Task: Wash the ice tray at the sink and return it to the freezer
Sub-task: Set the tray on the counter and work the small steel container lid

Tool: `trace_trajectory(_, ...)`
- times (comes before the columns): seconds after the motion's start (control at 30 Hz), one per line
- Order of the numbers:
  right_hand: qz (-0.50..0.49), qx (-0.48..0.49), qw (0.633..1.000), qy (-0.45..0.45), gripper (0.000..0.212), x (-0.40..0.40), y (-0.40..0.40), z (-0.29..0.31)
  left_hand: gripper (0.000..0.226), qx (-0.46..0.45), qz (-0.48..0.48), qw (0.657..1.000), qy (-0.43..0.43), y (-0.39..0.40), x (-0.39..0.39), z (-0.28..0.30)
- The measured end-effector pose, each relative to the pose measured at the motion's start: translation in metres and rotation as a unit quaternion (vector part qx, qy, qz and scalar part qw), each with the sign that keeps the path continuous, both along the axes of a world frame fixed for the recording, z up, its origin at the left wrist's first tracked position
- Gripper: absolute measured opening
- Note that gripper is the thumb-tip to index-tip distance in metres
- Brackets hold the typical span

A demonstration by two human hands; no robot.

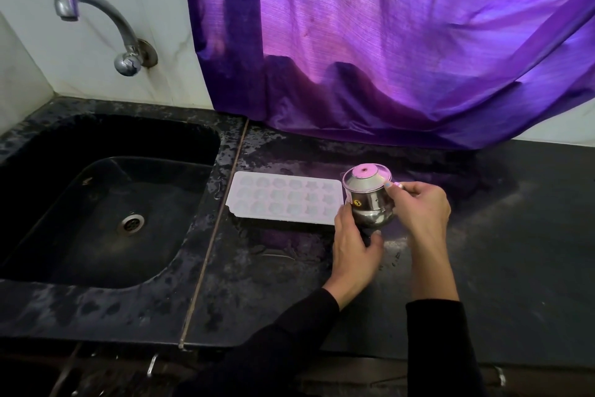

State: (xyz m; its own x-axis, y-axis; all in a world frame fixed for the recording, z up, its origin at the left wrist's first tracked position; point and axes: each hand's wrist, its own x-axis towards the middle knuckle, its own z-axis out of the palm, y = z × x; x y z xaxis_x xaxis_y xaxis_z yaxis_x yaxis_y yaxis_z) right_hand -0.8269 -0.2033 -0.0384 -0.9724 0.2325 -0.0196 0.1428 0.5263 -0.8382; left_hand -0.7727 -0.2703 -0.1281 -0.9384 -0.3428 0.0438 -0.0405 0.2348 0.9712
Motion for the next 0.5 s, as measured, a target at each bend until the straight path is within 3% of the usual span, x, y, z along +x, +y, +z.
trace_trajectory(0.2,0.000,-0.024,1.000,0.005,0.020,0.000,-0.007,0.002,0.076,0.001,0.011,1.000,0.008,-0.003,0.000,0.001)
trace_trajectory(0.5,0.022,0.028,0.998,0.046,0.014,0.000,-0.016,-0.003,0.073,-0.003,0.014,1.000,-0.009,-0.008,0.002,-0.003)
